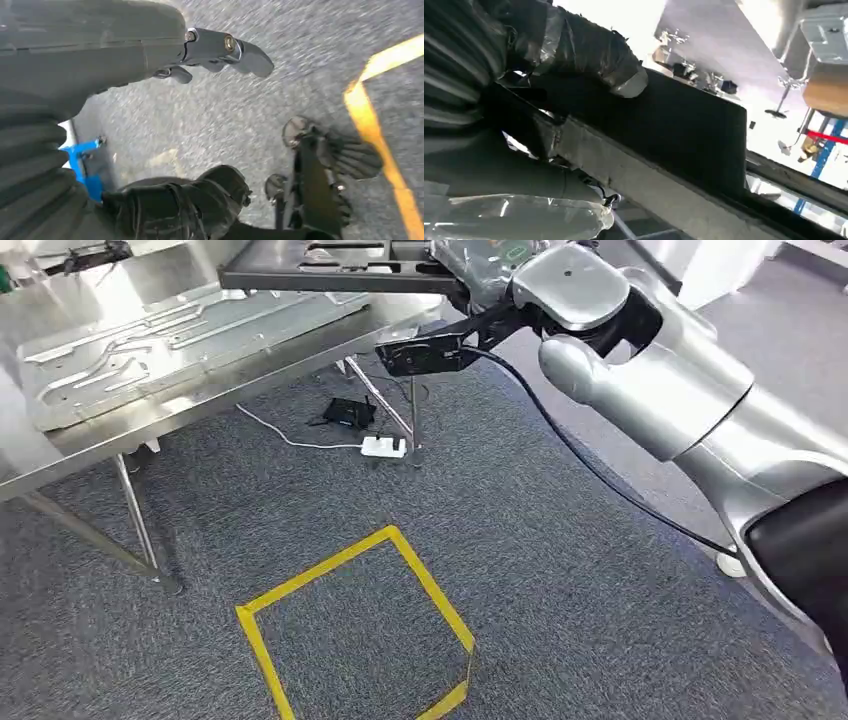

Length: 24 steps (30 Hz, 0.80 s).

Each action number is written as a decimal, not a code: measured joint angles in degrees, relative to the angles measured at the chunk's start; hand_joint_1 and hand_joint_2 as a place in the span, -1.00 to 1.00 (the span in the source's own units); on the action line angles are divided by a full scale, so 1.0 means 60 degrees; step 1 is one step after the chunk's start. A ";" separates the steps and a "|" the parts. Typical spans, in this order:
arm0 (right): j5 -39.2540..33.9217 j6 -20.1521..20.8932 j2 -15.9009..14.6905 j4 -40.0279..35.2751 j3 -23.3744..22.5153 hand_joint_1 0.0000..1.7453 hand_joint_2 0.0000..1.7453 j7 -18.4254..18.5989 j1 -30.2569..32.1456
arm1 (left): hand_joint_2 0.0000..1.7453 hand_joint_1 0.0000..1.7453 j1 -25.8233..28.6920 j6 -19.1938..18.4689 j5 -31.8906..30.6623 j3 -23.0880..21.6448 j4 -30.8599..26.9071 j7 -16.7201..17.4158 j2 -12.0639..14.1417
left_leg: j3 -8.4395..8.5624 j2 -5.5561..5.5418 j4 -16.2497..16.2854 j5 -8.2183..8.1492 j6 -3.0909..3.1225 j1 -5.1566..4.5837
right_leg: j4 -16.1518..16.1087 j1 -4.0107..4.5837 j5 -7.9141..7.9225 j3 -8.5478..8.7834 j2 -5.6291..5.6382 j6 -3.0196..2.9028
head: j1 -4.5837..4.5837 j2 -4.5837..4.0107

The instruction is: Take the parts from the cabinet and place them on the table.

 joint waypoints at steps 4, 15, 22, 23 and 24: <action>-0.0007 -0.0018 -0.0004 0.0044 0.0000 1.00 1.00 -0.0029 -0.0116 | 1.00 -1.00 -0.0054 0.0037 0.0015 -0.0004 0.0000 0.0098 -0.0014 | -0.1232 0.1149 0.2442 -0.1005 -0.0097 0.0004 | -0.0053 0.0124 -0.0040 0.0068 -0.0531 -0.0144 | -0.0142 0.0000; -0.0044 -0.0058 0.0131 0.0153 0.0000 1.00 1.00 -0.0106 -0.0126 | 1.00 -1.00 -0.0051 0.0179 0.0007 -0.0004 0.0000 0.0116 -0.0022 | 0.0324 0.1471 -0.0342 0.0095 0.0344 -0.0114 | -0.0006 0.0213 -0.0450 0.0381 -0.1239 0.0245 | -0.0034 0.0000; -0.0055 -0.0058 0.0120 0.0266 0.0000 1.00 1.00 -0.0120 -0.0055 | 1.00 -1.00 -0.0114 0.0168 0.0022 -0.0004 0.0000 0.0069 -0.0025 | 0.0373 0.0530 -0.0267 0.0047 0.0497 -0.0102 | 0.2269 0.0145 -0.0838 -0.1127 -0.0296 0.0285 | 0.0040 0.0000; -0.0055 -0.0062 0.0120 0.0277 0.0000 1.00 1.00 -0.0117 -0.0065 | 1.00 -1.00 -0.0104 0.0164 0.0026 -0.0004 0.0000 0.0073 -0.0025 | 0.0378 0.0351 -0.0232 0.0030 0.0472 -0.0098 | 0.1387 0.0120 -0.0293 -0.0791 -0.0173 0.0258 | 0.0036 0.0000; -0.0055 -0.0062 0.0120 0.0280 0.0000 1.00 1.00 -0.0117 -0.0080 | 1.00 -1.00 -0.0090 0.0153 0.0029 -0.0004 0.0000 0.0073 -0.0025 | 0.0377 0.0212 -0.0200 0.0007 0.0438 -0.0090 | 0.0578 0.0076 0.0131 -0.0463 0.0117 0.0234 | 0.0037 0.0000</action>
